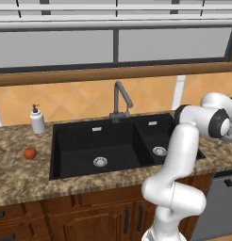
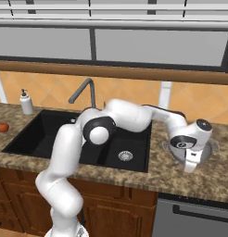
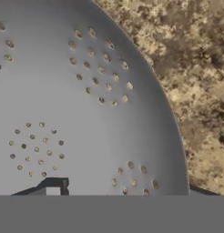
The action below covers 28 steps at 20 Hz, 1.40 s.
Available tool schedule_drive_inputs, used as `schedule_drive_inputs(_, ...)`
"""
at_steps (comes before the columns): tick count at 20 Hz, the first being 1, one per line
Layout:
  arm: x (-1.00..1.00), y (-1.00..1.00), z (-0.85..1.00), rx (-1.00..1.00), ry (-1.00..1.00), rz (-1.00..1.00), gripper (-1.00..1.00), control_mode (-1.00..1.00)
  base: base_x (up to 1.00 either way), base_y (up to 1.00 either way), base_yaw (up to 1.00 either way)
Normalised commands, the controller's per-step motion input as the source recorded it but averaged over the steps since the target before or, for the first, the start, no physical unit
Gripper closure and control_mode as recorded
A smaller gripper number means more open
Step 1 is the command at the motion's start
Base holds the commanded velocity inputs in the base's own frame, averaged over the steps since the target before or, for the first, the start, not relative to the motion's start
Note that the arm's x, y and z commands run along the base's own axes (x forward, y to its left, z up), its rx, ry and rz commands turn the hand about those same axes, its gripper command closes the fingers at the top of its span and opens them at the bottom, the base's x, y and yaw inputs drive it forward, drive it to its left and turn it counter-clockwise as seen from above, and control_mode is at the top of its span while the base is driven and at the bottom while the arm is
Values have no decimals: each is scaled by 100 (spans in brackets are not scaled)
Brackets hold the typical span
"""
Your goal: Put the colander in the sink, put the orange in the colander, and turn on the sink faucet and pour water over the colander.
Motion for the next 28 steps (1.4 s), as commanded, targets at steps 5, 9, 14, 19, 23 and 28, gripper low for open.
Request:
schedule_drive_inputs(5,-1,31,-7,-9,-13,4,100,-100,0,0,0)
schedule_drive_inputs(9,-1,41,12,-5,-1,8,100,-100,0,0,0)
schedule_drive_inputs(14,-23,20,45,-3,-2,24,100,-100,0,0,0)
schedule_drive_inputs(19,-47,16,52,-4,-17,28,100,-100,0,0,0)
schedule_drive_inputs(23,-60,38,41,-12,-13,33,100,-100,0,0,0)
schedule_drive_inputs(28,-38,44,45,-14,13,30,100,-100,0,0,0)
